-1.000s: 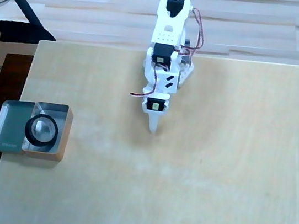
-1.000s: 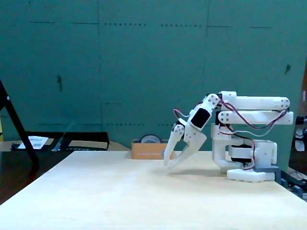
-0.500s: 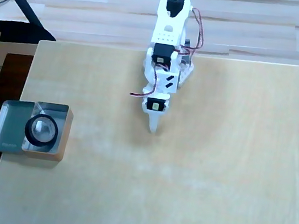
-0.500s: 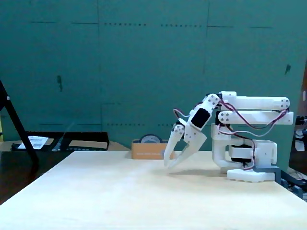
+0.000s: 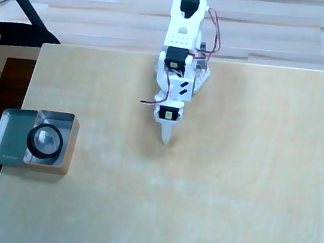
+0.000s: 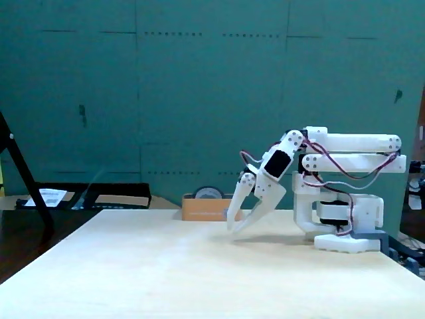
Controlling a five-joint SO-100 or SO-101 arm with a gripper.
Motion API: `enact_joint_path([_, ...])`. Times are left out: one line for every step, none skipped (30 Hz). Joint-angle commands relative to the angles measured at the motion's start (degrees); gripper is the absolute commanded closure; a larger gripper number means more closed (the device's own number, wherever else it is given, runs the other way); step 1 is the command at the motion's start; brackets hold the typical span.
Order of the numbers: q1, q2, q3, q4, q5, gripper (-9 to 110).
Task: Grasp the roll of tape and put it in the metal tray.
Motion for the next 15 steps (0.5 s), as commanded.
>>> enact_joint_path([0.4, 16.4, 0.5, -0.4, -0.3, 102])
enact_joint_path([0.4, 16.3, 0.5, -0.4, -0.3, 102])
enact_joint_path([0.4, 16.3, 0.5, -0.4, -0.3, 102])
enact_joint_path([0.4, 16.3, 0.5, -0.4, -0.3, 102])
enact_joint_path([0.4, 16.3, 0.5, -0.4, -0.3, 102])
enact_joint_path([0.4, 16.3, 0.5, -0.4, -0.3, 102])
enact_joint_path([0.4, 16.3, 0.5, -0.4, -0.4, 102])
enact_joint_path([0.3, 16.3, 0.5, -0.4, -0.4, 102])
enact_joint_path([0.2, 16.3, 0.5, -0.4, -0.5, 102])
enact_joint_path([0.1, 16.3, 0.5, -0.4, -0.5, 102])
enact_joint_path([0.1, 16.3, 0.5, -0.4, -0.5, 102])
enact_joint_path([0.3, 16.3, 0.5, -0.4, -0.4, 102])
enact_joint_path([0.4, 16.3, 0.5, -0.4, -0.4, 102])
enact_joint_path([0.4, 16.3, 0.5, -0.4, -0.4, 102])
enact_joint_path([0.4, 16.3, 0.5, -0.4, -0.4, 102])
